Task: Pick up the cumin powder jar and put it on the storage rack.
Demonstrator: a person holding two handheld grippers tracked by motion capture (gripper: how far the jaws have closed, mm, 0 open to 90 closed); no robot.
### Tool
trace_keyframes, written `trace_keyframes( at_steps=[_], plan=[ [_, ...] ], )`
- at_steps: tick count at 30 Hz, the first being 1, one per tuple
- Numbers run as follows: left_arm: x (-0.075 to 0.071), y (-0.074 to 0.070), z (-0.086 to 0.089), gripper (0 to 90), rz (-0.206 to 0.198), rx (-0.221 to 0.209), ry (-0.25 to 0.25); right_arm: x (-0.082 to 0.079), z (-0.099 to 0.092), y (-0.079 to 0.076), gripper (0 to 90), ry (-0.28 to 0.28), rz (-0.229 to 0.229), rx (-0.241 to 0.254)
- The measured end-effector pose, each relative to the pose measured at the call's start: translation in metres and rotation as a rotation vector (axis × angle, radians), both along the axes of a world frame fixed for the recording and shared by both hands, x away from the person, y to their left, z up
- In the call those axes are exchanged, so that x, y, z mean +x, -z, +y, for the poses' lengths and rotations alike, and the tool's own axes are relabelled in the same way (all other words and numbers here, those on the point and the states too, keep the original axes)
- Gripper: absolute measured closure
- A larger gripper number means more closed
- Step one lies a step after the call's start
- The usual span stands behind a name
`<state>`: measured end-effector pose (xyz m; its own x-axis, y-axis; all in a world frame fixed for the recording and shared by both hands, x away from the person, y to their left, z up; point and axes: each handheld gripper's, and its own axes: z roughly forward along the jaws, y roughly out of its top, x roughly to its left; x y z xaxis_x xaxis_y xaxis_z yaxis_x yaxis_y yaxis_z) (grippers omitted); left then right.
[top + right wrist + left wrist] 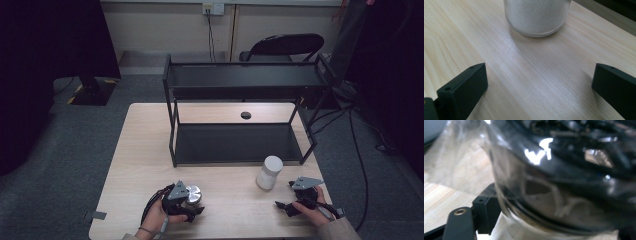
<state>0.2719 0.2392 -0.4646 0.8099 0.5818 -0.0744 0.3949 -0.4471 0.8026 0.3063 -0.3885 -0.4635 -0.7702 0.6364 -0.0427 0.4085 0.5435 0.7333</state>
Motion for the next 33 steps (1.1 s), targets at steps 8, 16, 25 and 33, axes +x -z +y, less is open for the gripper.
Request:
trace_keyframes(
  at_steps=[8,16,25,33],
  plan=[
    [-0.002,0.000,-0.001,28.6,-0.017,0.018,0.003,0.000,0.000,0.000,0.0,0.000,0.000,0.000],
    [-0.003,0.000,-0.003,29.5,-0.032,0.025,0.002,0.000,0.000,0.000,0.0,0.000,0.000,0.000],
    [-0.004,-0.008,-0.003,30.0,-0.041,0.026,0.004,0.000,0.000,0.000,0.0,0.000,0.000,0.000],
    [0.002,-0.033,-0.003,30.1,-0.045,0.030,0.005,0.000,0.000,0.000,0.0,0.000,0.000,0.000]
  ],
)
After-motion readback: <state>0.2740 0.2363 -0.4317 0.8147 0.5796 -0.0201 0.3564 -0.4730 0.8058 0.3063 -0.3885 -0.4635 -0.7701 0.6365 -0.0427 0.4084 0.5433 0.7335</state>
